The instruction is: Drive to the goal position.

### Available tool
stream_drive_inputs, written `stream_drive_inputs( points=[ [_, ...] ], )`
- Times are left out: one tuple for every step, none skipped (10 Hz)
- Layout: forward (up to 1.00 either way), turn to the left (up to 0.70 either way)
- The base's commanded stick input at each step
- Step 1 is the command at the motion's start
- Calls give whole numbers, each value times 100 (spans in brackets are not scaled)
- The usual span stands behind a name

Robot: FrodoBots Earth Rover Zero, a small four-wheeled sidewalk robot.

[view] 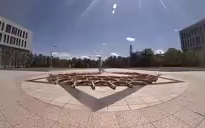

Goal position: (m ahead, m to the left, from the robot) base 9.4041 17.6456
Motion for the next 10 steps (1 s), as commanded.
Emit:
stream_drive_inputs(
  points=[
    [7, 0],
    [6, 0],
    [6, 0],
    [7, 0],
    [6, 0],
    [6, 0],
    [6, 0],
    [6, 0],
    [7, 0],
    [7, 0]
  ],
)
